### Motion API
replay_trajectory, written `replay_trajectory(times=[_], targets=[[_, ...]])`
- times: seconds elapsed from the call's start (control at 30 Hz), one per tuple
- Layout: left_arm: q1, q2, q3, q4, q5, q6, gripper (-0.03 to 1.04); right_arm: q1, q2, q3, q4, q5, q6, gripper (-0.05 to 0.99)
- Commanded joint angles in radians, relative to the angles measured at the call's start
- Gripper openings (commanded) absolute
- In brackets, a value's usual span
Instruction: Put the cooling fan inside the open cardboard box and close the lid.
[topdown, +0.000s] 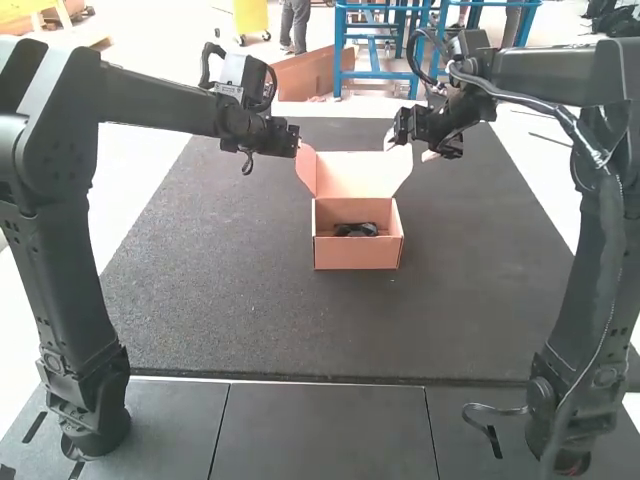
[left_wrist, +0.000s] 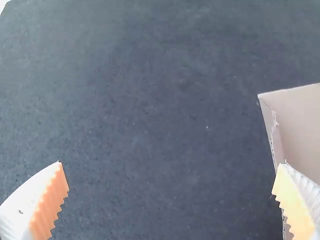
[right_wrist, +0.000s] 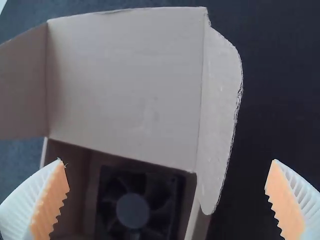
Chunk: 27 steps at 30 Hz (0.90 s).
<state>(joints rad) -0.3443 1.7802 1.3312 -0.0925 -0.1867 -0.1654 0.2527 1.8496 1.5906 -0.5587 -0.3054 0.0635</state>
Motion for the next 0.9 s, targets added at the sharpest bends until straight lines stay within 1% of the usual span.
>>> replay_trajectory(times=[0.0, 0.03, 0.1, 0.13, 0.17, 0.33, 0.4, 0.53, 0.6, 0.63, 0.7, 0.87], targets=[[-0.001, -0.007, 0.013, 0.045, -0.077, 0.052, 0.97, -0.003, -0.003, 0.014, 0.008, 0.017, -0.014, 0.90], [-0.001, -0.004, 0.008, 0.063, -0.091, 0.066, 0.97, -0.003, -0.003, 0.014, 0.010, 0.017, -0.014, 0.90], [-0.002, 0.002, 0.000, 0.077, -0.106, 0.076, 0.97, -0.003, -0.003, 0.012, 0.014, 0.019, -0.014, 0.90], [-0.002, 0.007, -0.001, 0.079, -0.138, 0.083, 0.97, -0.004, -0.001, 0.014, 0.014, 0.019, -0.014, 0.90], [-0.002, 0.013, -0.003, 0.082, -0.149, 0.087, 0.97, -0.006, -0.003, 0.014, 0.014, 0.019, -0.014, 0.90], [-0.004, 0.031, -0.001, 0.083, -0.148, 0.102, 0.97, -0.013, -0.003, 0.017, 0.017, 0.017, -0.013, 0.90], [-0.005, 0.048, 0.005, 0.071, -0.146, 0.107, 0.97, -0.020, -0.003, 0.020, 0.028, 0.015, -0.010, 0.90], [-0.005, 0.064, 0.005, 0.065, -0.128, 0.106, 0.97, -0.032, 0.002, 0.029, 0.034, 0.000, -0.007, 0.90], [-0.007, 0.071, 0.006, 0.065, -0.102, 0.101, 0.97, -0.033, 0.011, 0.039, 0.033, -0.008, -0.005, 0.90], [-0.005, 0.073, 0.006, 0.065, -0.099, 0.099, 0.97, -0.033, 0.014, 0.042, 0.029, -0.012, -0.005, 0.90], [-0.009, 0.074, 0.006, 0.065, -0.069, 0.095, 0.97, -0.033, 0.017, 0.046, 0.028, -0.032, -0.004, 0.90], [-0.021, 0.073, 0.006, 0.080, -0.039, 0.092, 0.97, -0.033, 0.030, 0.057, 0.025, -0.041, -0.004, 0.89]])
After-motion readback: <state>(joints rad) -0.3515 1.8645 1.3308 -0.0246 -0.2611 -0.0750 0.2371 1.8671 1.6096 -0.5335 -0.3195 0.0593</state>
